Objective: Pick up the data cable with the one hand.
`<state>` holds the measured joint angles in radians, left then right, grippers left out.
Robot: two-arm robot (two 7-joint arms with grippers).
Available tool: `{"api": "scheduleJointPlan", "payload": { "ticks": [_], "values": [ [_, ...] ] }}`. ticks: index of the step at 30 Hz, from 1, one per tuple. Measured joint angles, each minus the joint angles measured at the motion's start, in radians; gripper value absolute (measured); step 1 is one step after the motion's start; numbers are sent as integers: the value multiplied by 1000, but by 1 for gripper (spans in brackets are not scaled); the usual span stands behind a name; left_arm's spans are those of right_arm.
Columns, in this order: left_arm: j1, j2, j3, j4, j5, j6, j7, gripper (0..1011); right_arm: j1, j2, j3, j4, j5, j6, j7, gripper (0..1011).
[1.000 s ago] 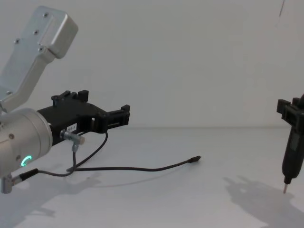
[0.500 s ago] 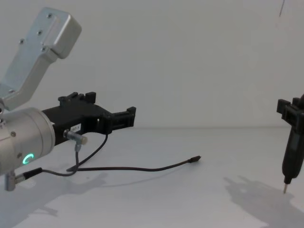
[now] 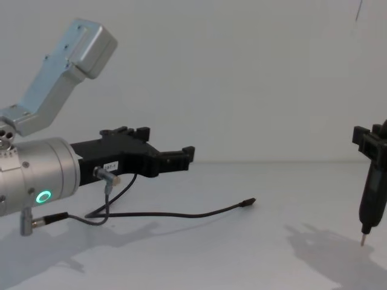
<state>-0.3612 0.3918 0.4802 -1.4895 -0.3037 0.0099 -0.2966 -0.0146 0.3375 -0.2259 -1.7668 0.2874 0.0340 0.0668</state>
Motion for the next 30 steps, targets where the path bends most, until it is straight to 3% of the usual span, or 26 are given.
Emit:
{"api": "scheduleJointPlan", "payload": {
  "ticks": [10,18,30],
  "values": [
    [-87,-11,28,121,-57,4,-182,1001,0,0,0,0,0,0,0,251],
    [-156,-42,50,256,-119,15,-323,1001,0,0,0,0,0,0,0,251],
    [-205,-94,58,407,-180,-7,-403,1001,0,0,0,0,0,0,0,251]
  ]
}}
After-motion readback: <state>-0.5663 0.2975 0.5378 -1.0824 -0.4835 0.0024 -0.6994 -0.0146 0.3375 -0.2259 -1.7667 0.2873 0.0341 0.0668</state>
